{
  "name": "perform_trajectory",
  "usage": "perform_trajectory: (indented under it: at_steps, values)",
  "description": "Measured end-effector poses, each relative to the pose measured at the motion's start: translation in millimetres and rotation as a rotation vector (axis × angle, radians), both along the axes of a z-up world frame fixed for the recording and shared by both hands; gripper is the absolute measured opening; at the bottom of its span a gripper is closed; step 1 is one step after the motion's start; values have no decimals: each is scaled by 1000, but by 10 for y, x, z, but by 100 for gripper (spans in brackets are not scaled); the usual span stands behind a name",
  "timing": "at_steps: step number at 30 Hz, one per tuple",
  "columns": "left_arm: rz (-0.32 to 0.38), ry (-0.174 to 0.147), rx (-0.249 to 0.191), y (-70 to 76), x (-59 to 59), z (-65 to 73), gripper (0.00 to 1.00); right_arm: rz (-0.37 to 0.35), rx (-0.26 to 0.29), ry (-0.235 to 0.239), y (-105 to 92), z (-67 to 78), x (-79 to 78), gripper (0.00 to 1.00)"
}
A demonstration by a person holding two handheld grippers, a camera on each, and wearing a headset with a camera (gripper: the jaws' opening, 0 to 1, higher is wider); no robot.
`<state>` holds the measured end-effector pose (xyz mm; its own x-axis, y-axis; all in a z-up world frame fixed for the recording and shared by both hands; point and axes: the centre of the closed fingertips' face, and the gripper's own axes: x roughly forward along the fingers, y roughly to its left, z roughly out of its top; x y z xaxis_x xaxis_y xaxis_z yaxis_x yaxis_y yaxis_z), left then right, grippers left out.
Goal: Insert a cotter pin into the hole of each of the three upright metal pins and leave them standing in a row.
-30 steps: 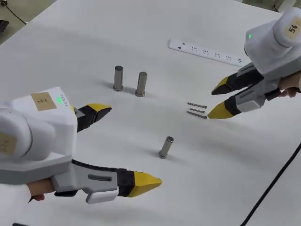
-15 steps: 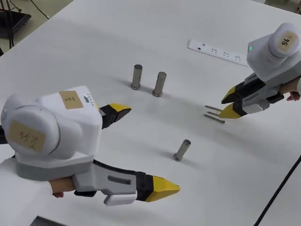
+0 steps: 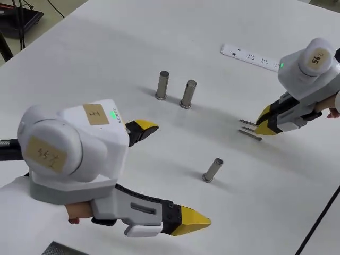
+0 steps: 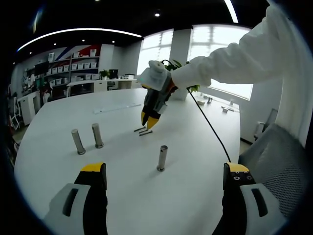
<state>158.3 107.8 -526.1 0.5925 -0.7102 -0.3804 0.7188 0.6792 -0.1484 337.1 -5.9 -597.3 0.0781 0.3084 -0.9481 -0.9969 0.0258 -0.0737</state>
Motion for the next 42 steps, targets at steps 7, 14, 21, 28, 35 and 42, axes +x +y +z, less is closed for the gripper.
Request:
perform_trajectory:
  at_steps: [7, 14, 21, 28, 35, 42]
  values:
    - [-1, 3, 7, 6, 0, -20, 99, -7, 3, 40, -11, -56, -8, 5]
    - [-7, 2, 4, -2, -2, -16, 99, -12, -20, 29, -49, -105, 35, 1]
    - [-8, 6, 0, -1, -5, -24, 99, -17, -22, 20, -51, -150, 76, 0]
    - [-16, 9, 1, -17, -20, -33, 99, -3, -29, 15, -41, -148, 57, 0]
    - [-14, 20, -2, -12, -29, -47, 99, -1, -21, 24, -7, -142, 41, 4]
    - [-19, 22, 1, -22, -38, -52, 99, 3, -17, 17, 8, -131, 12, 5]
